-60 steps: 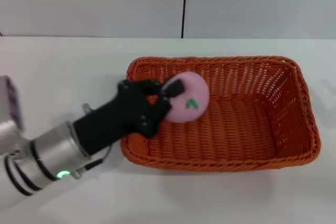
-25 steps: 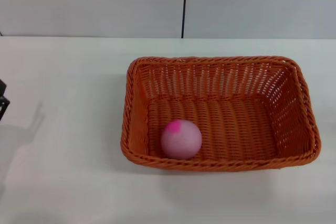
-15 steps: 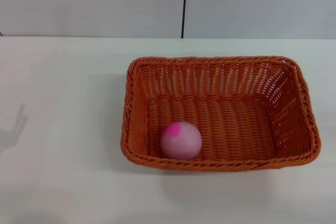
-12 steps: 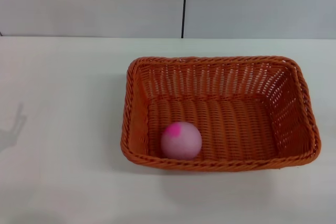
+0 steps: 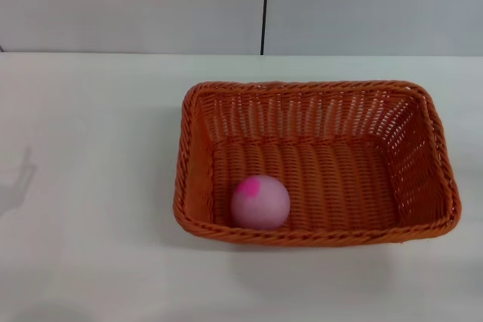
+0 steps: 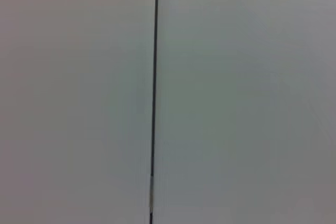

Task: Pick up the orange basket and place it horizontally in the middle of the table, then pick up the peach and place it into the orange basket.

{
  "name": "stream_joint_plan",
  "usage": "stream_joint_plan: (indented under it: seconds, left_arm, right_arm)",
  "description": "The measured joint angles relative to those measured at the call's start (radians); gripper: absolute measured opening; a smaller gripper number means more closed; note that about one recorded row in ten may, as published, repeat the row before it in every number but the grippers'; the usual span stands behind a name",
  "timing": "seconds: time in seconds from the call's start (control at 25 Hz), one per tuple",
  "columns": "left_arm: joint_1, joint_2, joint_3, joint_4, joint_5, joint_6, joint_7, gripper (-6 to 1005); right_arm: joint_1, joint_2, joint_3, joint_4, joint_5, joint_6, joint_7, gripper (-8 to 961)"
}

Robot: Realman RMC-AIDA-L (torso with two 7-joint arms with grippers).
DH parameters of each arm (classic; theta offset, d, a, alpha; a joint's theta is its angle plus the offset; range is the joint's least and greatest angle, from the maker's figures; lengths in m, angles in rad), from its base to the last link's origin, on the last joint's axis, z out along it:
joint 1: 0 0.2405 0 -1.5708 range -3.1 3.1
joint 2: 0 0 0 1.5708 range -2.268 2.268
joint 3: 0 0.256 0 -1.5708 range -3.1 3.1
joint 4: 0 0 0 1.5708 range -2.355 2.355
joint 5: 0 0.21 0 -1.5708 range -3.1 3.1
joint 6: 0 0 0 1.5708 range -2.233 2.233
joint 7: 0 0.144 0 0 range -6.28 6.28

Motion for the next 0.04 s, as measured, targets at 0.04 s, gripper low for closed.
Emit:
stream_joint_plan:
  seconds: [0.04]
  left_arm:
    - [0.000, 0.000, 0.000, 0.000, 0.000, 0.000, 0.000, 827]
  right_arm:
    - [0.003, 0.000, -0.001, 0.007, 0.000, -0.001, -0.001, 781]
